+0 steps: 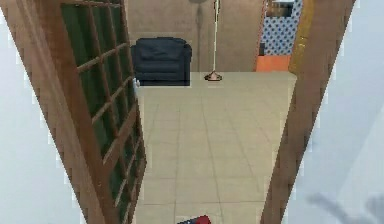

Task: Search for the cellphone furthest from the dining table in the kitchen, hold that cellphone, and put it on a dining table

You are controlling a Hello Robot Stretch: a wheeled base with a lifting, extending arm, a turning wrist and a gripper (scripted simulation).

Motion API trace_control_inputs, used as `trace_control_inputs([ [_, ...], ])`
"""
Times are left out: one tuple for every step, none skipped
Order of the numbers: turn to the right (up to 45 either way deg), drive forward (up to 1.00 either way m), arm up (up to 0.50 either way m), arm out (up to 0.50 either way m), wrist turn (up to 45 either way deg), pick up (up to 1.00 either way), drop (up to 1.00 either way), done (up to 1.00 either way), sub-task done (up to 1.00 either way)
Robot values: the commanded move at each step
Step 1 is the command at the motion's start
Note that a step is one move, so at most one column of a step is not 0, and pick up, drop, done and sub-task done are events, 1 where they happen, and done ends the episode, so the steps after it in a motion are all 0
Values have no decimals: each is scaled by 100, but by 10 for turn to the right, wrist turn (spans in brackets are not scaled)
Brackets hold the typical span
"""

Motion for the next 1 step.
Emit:
trace_control_inputs([
  [-180,0,0,0,0,0,0,0,0],
])
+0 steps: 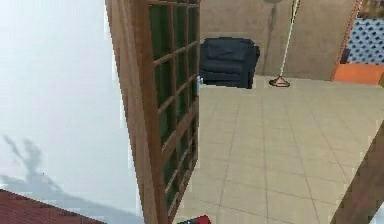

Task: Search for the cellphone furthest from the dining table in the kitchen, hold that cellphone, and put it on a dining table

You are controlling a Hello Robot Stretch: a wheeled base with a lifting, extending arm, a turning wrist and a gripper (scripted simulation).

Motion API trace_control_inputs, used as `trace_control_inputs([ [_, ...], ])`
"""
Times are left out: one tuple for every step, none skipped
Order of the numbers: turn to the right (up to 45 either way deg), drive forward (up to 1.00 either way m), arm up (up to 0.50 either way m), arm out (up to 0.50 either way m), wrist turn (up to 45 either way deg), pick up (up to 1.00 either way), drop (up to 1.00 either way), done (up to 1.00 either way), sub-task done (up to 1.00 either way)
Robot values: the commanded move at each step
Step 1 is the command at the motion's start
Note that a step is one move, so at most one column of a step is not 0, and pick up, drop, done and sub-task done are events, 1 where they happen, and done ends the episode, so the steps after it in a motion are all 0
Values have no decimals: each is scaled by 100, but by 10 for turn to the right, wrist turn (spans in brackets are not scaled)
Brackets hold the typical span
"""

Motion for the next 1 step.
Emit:
trace_control_inputs([
  [0,10,0,0,0,0,0,0,0],
])
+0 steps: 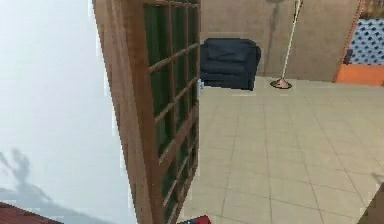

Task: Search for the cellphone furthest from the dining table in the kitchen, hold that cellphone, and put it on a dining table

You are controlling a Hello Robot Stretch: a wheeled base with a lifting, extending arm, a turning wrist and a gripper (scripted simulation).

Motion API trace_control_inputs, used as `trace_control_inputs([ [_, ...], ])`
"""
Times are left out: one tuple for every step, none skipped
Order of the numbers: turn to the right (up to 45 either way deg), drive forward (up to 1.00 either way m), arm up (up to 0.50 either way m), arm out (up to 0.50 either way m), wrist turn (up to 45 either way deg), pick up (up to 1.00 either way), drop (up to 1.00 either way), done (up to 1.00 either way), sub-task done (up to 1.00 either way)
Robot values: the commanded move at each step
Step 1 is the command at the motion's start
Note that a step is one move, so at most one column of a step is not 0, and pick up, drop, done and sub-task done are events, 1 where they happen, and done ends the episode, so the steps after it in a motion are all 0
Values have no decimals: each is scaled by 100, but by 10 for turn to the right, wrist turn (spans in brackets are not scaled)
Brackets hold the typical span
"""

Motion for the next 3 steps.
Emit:
trace_control_inputs([
  [-390,0,0,0,0,0,0,0,0],
  [0,30,0,0,0,0,0,0,0],
  [-330,0,0,0,0,0,0,0,0],
])
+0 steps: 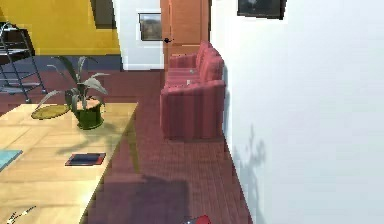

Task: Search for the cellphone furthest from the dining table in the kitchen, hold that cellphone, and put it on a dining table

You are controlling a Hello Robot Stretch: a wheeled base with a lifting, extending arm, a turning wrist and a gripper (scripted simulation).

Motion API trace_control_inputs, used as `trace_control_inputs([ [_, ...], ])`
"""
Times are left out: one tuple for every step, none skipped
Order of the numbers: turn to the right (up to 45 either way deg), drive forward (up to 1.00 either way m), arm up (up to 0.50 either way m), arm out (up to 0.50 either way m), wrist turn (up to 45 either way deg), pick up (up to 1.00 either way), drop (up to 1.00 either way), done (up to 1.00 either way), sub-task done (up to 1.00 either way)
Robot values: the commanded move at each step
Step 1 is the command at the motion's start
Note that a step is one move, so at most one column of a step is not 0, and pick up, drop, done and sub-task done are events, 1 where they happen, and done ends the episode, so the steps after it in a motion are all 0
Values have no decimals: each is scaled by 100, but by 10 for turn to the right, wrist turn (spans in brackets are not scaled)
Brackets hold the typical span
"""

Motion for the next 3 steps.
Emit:
trace_control_inputs([
  [0,85,0,0,0,0,0,0,0],
  [450,0,0,0,0,0,0,0,0],
  [450,0,0,0,0,0,0,0,0],
])
